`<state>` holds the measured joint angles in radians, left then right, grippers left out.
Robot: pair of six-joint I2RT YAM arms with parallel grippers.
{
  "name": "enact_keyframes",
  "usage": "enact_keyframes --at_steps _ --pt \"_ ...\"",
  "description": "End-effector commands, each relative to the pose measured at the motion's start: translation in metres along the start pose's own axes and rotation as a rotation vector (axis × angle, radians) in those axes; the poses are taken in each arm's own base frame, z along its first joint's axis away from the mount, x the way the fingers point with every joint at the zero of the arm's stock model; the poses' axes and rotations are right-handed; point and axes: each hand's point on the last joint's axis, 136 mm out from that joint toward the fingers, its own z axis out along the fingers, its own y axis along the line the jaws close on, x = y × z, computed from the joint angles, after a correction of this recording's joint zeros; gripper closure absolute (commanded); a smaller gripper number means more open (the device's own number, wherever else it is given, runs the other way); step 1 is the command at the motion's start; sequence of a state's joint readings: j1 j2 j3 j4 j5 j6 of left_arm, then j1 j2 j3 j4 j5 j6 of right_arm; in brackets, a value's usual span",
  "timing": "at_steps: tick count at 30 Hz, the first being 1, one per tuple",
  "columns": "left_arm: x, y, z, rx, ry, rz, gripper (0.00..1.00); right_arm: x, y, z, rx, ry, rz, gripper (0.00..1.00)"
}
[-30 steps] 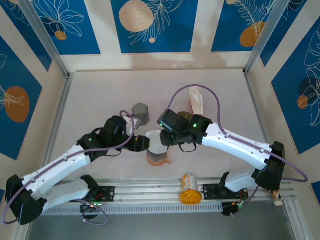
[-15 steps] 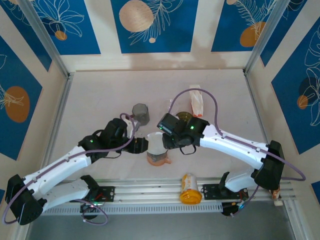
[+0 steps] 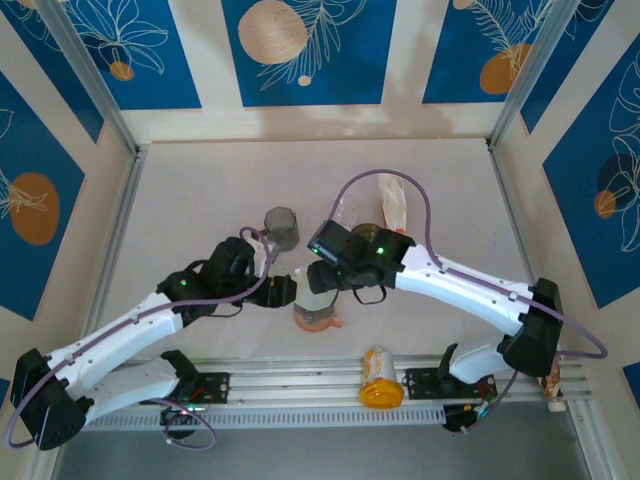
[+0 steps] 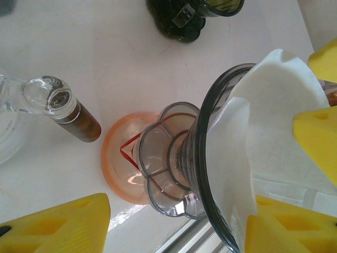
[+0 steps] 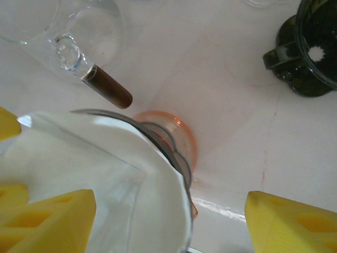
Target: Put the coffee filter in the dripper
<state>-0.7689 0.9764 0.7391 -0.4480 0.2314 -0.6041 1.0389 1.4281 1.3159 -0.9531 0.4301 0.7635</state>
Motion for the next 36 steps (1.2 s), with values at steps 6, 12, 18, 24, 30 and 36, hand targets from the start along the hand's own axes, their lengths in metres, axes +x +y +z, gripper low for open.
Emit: enact_keyframes --at_steps 6,12,18,24,30,36 --pt "0.0 -0.001 0.001 0.008 -0.012 -0.006 0.36 0.015 -0.001 0.028 0.059 0.105 -0.056 0.26" --pt "0.0 -0.001 0.004 0.01 -0.007 -0.008 0.36 0.023 -0.008 0.046 0.105 0.153 -0.062 0.28" --pt "0.001 -0.001 0.005 0.012 -0.003 -0.009 0.36 0.028 -0.01 0.058 0.113 0.176 -0.064 0.29" --pt "0.002 0.001 0.006 0.012 -0.004 -0.016 0.36 0.035 -0.012 0.07 0.127 0.2 -0.059 0.3" --pt "-0.001 -0.003 0.002 0.032 -0.025 -0.024 0.33 0.04 -0.015 0.074 0.138 0.212 -0.053 0.3" --pt "-0.01 -0.01 -0.011 0.057 -0.09 -0.009 0.23 0.041 -0.013 0.074 0.137 0.207 -0.053 0.31"
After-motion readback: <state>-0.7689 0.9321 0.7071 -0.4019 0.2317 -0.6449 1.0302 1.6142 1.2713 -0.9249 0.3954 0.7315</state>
